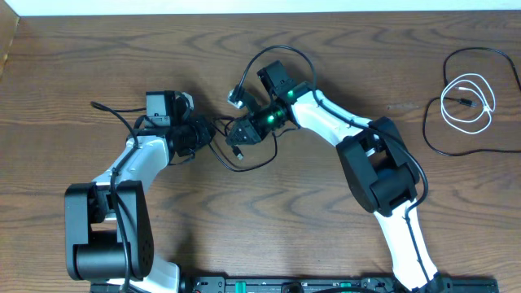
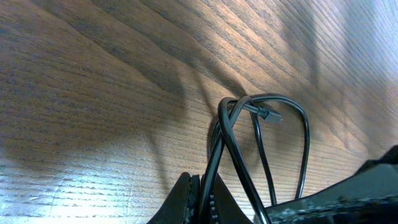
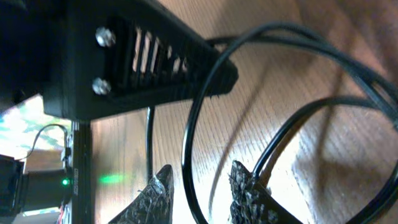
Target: Untangle cables
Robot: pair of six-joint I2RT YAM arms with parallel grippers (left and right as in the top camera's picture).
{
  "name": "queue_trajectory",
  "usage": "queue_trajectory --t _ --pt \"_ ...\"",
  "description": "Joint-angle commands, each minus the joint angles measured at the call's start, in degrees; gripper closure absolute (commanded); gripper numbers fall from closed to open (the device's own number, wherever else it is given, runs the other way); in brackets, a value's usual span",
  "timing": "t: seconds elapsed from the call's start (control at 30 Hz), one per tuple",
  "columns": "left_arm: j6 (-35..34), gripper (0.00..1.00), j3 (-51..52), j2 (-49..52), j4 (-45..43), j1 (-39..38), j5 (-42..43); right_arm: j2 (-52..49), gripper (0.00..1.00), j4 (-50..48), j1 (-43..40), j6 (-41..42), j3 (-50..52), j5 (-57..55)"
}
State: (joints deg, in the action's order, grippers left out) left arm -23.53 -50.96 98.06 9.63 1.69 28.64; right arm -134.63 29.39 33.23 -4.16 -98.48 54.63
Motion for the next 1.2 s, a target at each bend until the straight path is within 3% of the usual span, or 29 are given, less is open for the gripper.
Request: queue_trajectory --t 0.0,0.17,0.27,0.3,0.33,0.5,0.6,0.67,0.73,1.0,1.17 --pt "1.01 0.92 -0.15 0.52 -0.17 0.26 0.94 -0.76 0.73 0.17 0.26 -2.82 1.86 2.36" --pt "1.01 0.92 -0.15 0.52 -0.26 0.26 0.96 -0.76 0.74 0.17 0.37 -4.31 2.58 5.77" --pt "1.05 0.92 -0.15 0.52 -0.85 0.26 2.91 -0.76 0.84 0.15 0.83 -5.09 2.56 5.75" --pt "1.51 0.92 -0.15 0.52 -1.62 0.26 5.46 -0.76 0.92 0.15 1.03 -5.95 2.56 5.75" --pt "2.12 0.92 -0.15 0.52 -1.9 0.26 6.67 -0.76 0.93 0.15 1.14 -6.23 2.56 5.77" --pt "3.37 0.92 -0.15 0.52 -2.51 0.26 8.72 -0.76 0.76 0.17 1.38 -6.82 2.58 5.73" --pt "3.37 0.92 -0.15 0.52 -2.71 0.26 10.05 -0.76 0.71 0.17 1.38 -7.28 2.6 5.51" --pt "3.37 0.92 -0.15 0.52 -2.84 0.28 11.1 -0.76 0.78 0.13 1.38 -7.28 2.6 5.51" --pt "3.37 0.92 -0.15 0.52 -2.84 0.26 11.19 -0.76 0.97 -0.02 1.25 -7.26 2.6 5.51" --pt "3.43 0.92 -0.15 0.52 -2.84 0.28 7.74 0.24 0.99 -0.15 -3.08 -6.95 2.47 12.15" --pt "3.43 0.92 -0.15 0.52 -2.95 0.28 9.9 3.13 0.99 -0.24 -7.21 -5.35 2.47 12.15"
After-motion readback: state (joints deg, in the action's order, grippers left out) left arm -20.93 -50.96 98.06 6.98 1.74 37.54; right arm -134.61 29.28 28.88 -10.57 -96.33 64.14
